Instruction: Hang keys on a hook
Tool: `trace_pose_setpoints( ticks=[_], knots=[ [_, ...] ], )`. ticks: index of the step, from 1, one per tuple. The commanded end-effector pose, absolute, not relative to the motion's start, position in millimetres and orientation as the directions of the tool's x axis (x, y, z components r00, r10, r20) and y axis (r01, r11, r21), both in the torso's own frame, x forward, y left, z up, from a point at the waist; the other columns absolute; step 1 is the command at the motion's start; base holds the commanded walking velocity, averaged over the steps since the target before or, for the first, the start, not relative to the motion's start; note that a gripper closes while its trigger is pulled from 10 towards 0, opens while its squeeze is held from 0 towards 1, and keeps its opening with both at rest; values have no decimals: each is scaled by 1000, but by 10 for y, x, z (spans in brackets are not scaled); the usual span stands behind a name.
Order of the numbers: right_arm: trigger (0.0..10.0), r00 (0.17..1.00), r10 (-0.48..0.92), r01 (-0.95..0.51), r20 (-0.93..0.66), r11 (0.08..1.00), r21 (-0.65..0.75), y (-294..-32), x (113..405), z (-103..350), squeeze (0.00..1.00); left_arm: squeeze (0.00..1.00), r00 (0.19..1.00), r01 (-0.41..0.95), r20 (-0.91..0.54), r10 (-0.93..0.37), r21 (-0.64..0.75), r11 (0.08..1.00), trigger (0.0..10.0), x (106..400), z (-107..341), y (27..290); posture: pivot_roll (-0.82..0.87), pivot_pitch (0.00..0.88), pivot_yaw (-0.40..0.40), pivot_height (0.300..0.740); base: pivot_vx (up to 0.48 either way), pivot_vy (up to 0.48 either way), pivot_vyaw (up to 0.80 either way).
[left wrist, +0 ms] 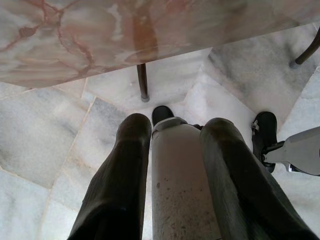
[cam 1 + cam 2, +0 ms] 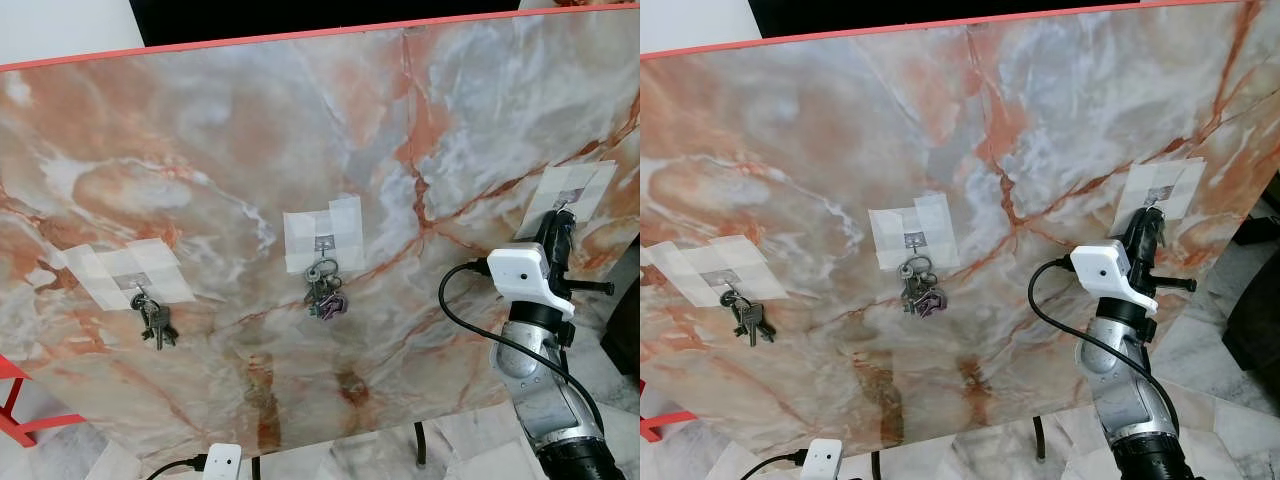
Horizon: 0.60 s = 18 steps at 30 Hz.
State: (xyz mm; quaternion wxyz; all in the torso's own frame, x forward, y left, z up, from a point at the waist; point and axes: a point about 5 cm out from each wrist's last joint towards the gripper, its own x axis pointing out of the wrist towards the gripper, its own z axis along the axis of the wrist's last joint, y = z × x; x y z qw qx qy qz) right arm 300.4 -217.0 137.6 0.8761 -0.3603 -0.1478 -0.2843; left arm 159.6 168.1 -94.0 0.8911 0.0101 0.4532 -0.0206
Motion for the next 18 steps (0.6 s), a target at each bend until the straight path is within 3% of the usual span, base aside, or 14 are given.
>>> trace_pose_setpoints(
  ticks=[1, 15, 17, 18],
  knots=[
    [10000, 785, -402, 616, 471, 592, -520, -2163, 3002, 1441, 0, 0, 579, 53, -815, -28, 4, 999, 10000, 1560, -954, 1692, -99, 20, 12, 740, 0, 0, 0],
    [10000, 784, -424, 618, 454, 606, -502, -2188, 2610, 1485, 0, 0, 580, 55, -814, -28, 5, 998, 10000, 1563, -952, 1695, -111, 16, 8, 740, 0, 0, 0],
    [10000, 806, -415, 590, 423, 617, -520, -2184, 2525, 1437, 0, 0, 580, 56, -814, -28, 5, 998, 10000, 1565, -952, 1697, -118, 16, 7, 740, 0, 0, 0],
    [10000, 855, -406, 519, 323, 653, -551, -2200, 2421, 1262, 0, 0, 580, 59, -814, -30, 5, 998, 10000, 1568, -951, 1698, -122, 16, 8, 740, 0, 0, 0]
  ],
)
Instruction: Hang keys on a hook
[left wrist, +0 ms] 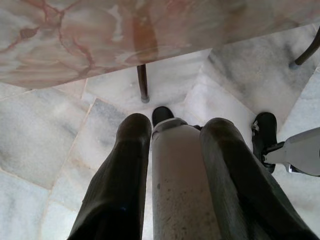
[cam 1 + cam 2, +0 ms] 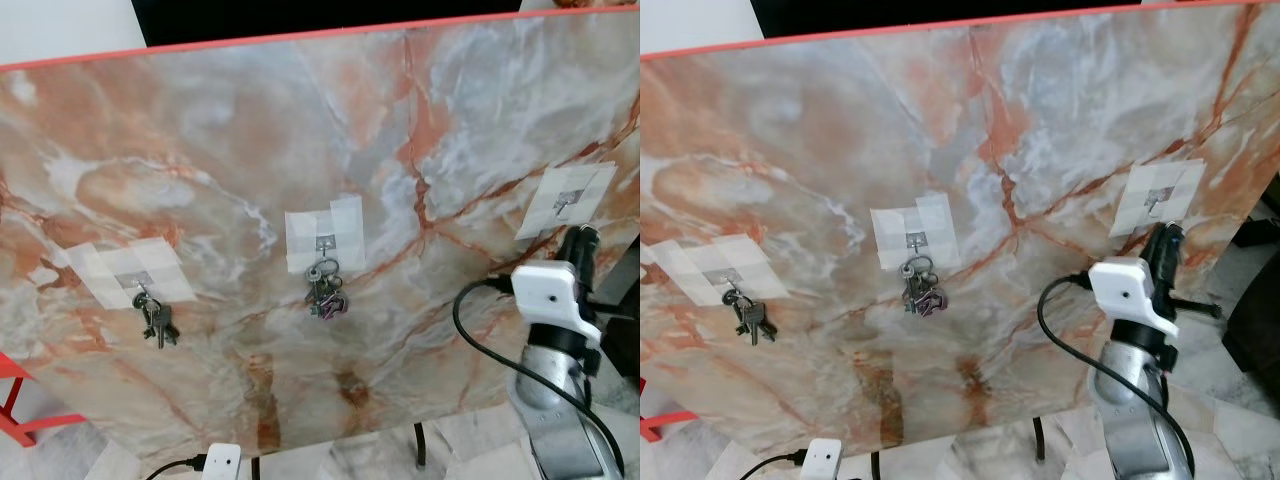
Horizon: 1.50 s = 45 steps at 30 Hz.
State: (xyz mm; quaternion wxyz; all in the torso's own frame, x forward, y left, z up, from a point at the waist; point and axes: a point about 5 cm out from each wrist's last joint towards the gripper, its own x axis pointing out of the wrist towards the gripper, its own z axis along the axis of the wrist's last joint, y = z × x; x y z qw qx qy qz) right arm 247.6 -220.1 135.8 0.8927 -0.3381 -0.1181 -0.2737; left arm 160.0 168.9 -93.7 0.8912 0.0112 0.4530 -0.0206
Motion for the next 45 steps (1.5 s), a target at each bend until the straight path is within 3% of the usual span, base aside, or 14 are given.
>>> trace_pose_setpoints(
  ticks=[1, 3, 7, 12, 18, 23, 27, 28, 30, 33, 38, 40, 42, 45],
  knots=[
    [10000, 869, -406, 493, 283, 668, -557, -2209, 2383, 1195, 0, 0, 580, 60, -814, -31, 6, 998, 10000, 1569, -950, 1699, -122, 16, 8, 740, 0, 0, 0],
    [10000, 886, -424, 452, 189, 696, -558, -2250, 2337, 1049, 0, 0, 580, 62, -814, -32, 5, 998, 10000, 1572, -949, 1699, -125, 16, 9, 740, 0, 0, 0],
    [10000, 820, -506, 382, -267, 832, -402, -2425, 2222, 415, 0, 0, 581, 66, -813, -35, 5, 998, 10000, 1579, -946, 1700, -126, 11, 12, 740, 0, 0, 0],
    [10000, 764, -449, 249, -463, 868, -430, -2397, 2191, 181, 0, 0, 582, 65, -813, -33, 5, 998, 10000, 1580, -945, 1703, -122, 10, 10, 740, 0, 0, 0],
    [10000, 764, -427, 140, -484, 842, -521, -2382, 2207, 158, 0, 0, 581, 63, -813, -32, 6, 998, 10000, 1575, -947, 1705, -122, 11, 11, 740, 0, 0, 0],
    [10000, 736, -196, -254, -648, 807, -533, -2222, 2141, -26, 0, 0, 580, 65, -814, -34, 5, 998, 10000, 1568, -950, 1704, -117, 15, 11, 740, 0, 0, 0],
    [10000, 678, -84, -338, -731, 846, -411, -2166, 2108, -79, 0, 0, 580, 65, -814, -34, 4, 998, 10000, 1567, -950, 1705, -116, 17, 12, 740, 0, 0, 0],
    [10000, 666, -73, -352, -743, 847, -398, -2172, 2111, -77, 0, 0, 579, 66, -814, -34, 5, 998, 10000, 1566, -950, 1704, -115, 16, 12, 740, 0, 0, 0],
    [10000, 703, -246, -222, -668, 816, -534, -2380, 2212, 11, 0, 0, 579, 66, -815, -34, 5, 998, 10000, 1564, -951, 1707, -114, 18, 12, 740, 0, 0, 0],
    [10000, 726, -301, -157, -618, 803, -575, -2447, 2264, 82, 0, 0, 579, 67, -815, -34, 6, 998, 10000, 1563, -951, 1709, -117, 18, 13, 740, 0, 0, 0],
    [10000, 765, -263, -107, -589, 849, -518, -2326, 2330, 134, 0, 0, 579, 70, -815, -34, 8, 998, 10000, 1564, -950, 1710, -115, 17, 15, 740, 0, 0, 0],
    [10000, 710, -133, -184, -691, 913, -365, -2175, 2264, 27, 0, 0, 579, 70, -815, -34, 7, 998, 10000, 1565, -950, 1710, -118, 18, 16, 740, 0, 0, 0],
    [10000, 680, -174, -231, -712, 871, -433, -2210, 2220, -29, 0, 0, 579, 70, -815, -35, 6, 998, 10000, 1566, -950, 1706, -115, 16, 13, 740, 0, 0, 0],
    [10000, 722, -330, -227, -608, 717, -659, -2450, 2290, 60, 0, 0, 580, 67, -814, -33, 7, 998, 10000, 1567, -949, 1709, -118, 19, 16, 740, 0, 0, 0]
  ],
)
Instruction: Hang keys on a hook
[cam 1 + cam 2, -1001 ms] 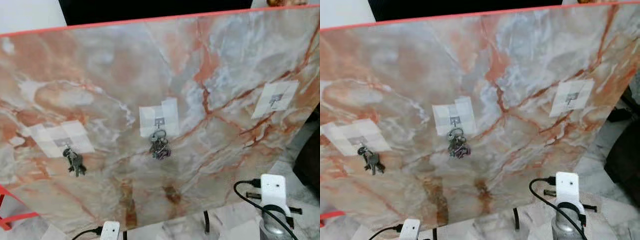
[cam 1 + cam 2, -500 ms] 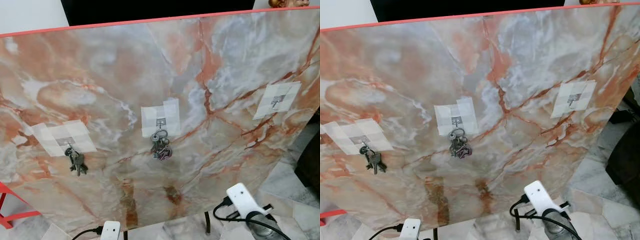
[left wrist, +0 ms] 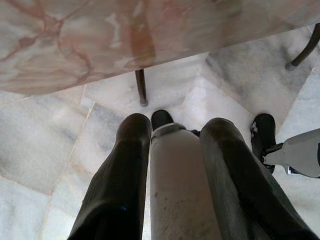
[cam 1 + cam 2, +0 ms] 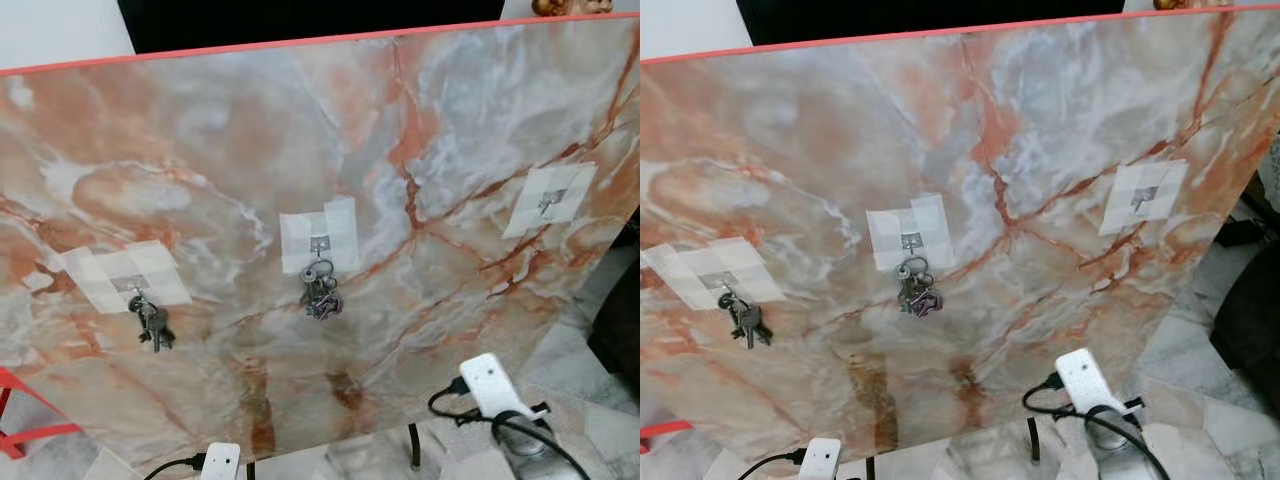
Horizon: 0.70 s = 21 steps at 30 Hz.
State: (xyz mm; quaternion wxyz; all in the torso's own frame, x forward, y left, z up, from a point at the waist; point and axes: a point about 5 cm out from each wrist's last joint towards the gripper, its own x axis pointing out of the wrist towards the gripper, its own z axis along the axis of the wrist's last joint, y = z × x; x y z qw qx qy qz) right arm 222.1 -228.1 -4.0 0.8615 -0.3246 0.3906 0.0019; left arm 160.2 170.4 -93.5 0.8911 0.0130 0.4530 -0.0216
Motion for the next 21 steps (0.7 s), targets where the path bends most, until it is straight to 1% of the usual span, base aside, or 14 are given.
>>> trace_pose_setpoints(
  ticks=[1, 3, 4, 6, 7, 8, 10, 12, 15, 16, 17, 18, 19, 21],
  knots=[
    [10000, 721, -285, -248, -631, 744, -620, -2418, 2309, 59, 0, 0, 580, 68, -814, -33, 8, 998, 10000, 1568, -949, 1710, -121, 18, 17, 740, 0, 0, 0],
    [10000, 693, -180, -308, -698, 802, -512, -2301, 2291, 13, 0, 0, 579, 70, -815, -34, 8, 998, 10000, 1567, -949, 1710, -121, 18, 17, 740, 0, 0, 0],
    [10000, 650, -50, -429, -758, 800, -420, -2144, 2228, -56, 0, 0, 578, 73, -815, -37, 7, 997, 10000, 1564, -951, 1707, -125, 16, 14, 740, 0, 0, 0],
    [10000, 718, -203, -289, -666, 783, -550, -2268, 2309, 19, 0, 0, 578, 73, -815, -37, 6, 997, 10000, 1565, -950, 1704, -116, 16, 13, 740, 0, 0, 0],
    [10000, 743, -314, -196, -591, 743, -640, -2394, 2364, 96, 0, 0, 580, 68, -814, -35, 6, 998, 10000, 1567, -949, 1707, -112, 21, 14, 740, 0, 0, 0],
    [10000, 745, -323, -198, -584, 729, -656, -2417, 2375, 112, 0, 0, 581, 66, -813, -34, 6, 998, 10000, 1568, -949, 1709, -116, 20, 15, 740, 0, 0, 0],
    [10000, 694, -142, -287, -706, 844, -452, -2223, 2352, 16, 0, 0, 580, 74, -814, -37, 7, 997, 10000, 1568, -949, 1707, -129, 20, 19, 740, 0, 0, 0],
    [10000, 624, 36, -453, -781, 831, -323, -2012, 2256, -72, 0, 0, 577, 77, -816, -39, 7, 997, 10000, 1565, -951, 1706, -130, 17, 17, 740, 0, 0, 0],
    [10000, 711, -105, -353, -695, 802, -482, -2125, 2342, 2, 0, 0, 579, 67, -814, -33, 7, 998, 10000, 1565, -950, 1708, -112, 21, 12, 740, 0, 0, 0],
    [10000, 722, -129, -333, -680, 796, -506, -2153, 2361, 19, 0, 0, 580, 64, -814, -32, 7, 998, 10000, 1566, -950, 1710, -112, 21, 12, 740, 0, 0, 0],
    [10000, 753, -197, -243, -627, 803, -544, -2228, 2425, 83, 0, 0, 581, 66, -813, -32, 8, 998, 10000, 1568, -949, 1709, -115, 23, 15, 740, 0, 0, 0],
    [10000, 753, -197, -243, -627, 803, -544, -2228, 2425, 83, 0, 0, 581, 66, -813, -32, 8, 998, 10000, 1568, -949, 1709, -115, 23, 15, 740, 0, 0, 0],
    [10000, 786, -265, -138, -559, 807, -575, -2295, 2502, 186, 0, 0, 580, 69, -814, -33, 9, 998, 10000, 1566, -950, 1709, -119, 21, 17, 740, 0, 0, 0],
    [10000, 818, -324, -39, -475, 793, -608, -2365, 2574, 315, 0, 0, 578, 73, -816, -34, 10, 997, 10000, 1564, -951, 1710, -121, 19, 19, 740, 0, 0, 0]
  ],
)
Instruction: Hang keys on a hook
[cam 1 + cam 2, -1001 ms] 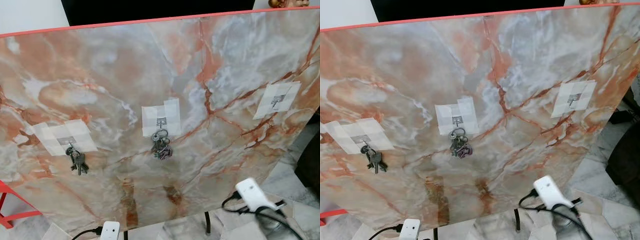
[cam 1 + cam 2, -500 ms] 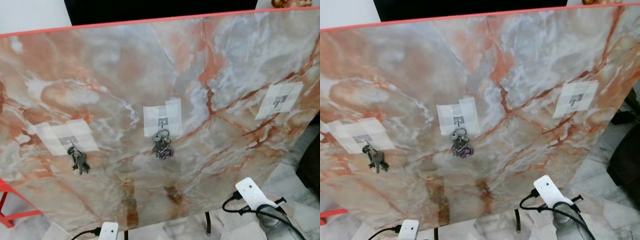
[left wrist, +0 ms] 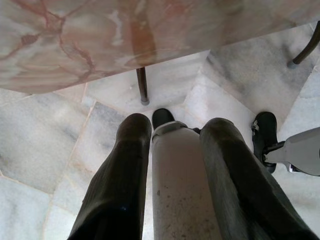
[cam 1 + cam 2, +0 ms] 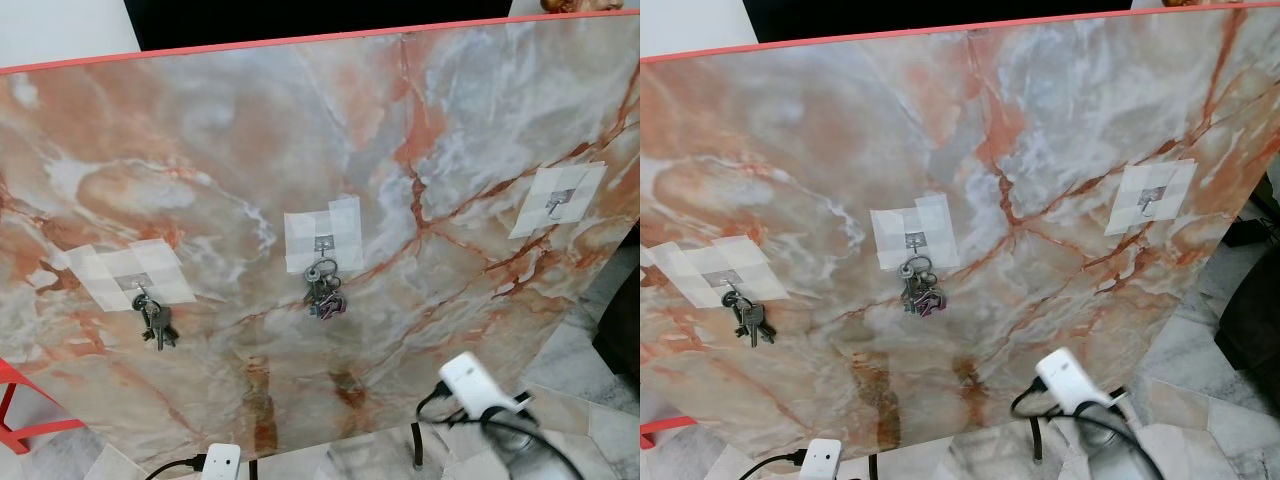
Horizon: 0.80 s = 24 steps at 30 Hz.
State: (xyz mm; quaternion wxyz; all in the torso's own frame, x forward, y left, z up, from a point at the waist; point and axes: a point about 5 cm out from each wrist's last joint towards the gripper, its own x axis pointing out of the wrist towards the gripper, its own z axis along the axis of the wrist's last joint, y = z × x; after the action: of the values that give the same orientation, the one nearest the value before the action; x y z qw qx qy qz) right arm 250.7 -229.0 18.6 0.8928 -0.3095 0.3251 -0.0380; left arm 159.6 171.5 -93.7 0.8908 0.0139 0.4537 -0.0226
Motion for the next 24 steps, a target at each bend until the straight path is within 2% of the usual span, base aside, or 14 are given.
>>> trace_pose_setpoints(
  ticks=[1, 9, 16, 24],
  knots=[
    [10000, 830, -346, 0, -437, 784, -621, -2399, 2601, 378, 0, 0, 577, 73, -816, -34, 11, 997, 10000, 1563, -951, 1711, -121, 19, 19, 740, 0, 0, 0],
    [10000, 879, -470, 275, -79, 636, -721, -2524, 2756, 856, 0, 0, 580, 73, -814, -32, 12, 997, 10000, 1567, -949, 1711, -116, 19, 16, 740, 0, 0, 0],
    [10000, 876, -454, 419, 164, 546, -725, -2399, 2819, 1139, 0, 0, 581, 71, -814, -30, 14, 997, 10000, 1566, -950, 1710, -114, 16, 17, 740, 0, 0, 0],
    [10000, 836, -424, 537, 350, 494, -684, -2287, 2828, 1364, 0, 0, 581, 73, -813, -31, 15, 997, 10000, 1565, -949, 1710, -114, 7, 18, 740, 0, 0, 0]
  ],
)
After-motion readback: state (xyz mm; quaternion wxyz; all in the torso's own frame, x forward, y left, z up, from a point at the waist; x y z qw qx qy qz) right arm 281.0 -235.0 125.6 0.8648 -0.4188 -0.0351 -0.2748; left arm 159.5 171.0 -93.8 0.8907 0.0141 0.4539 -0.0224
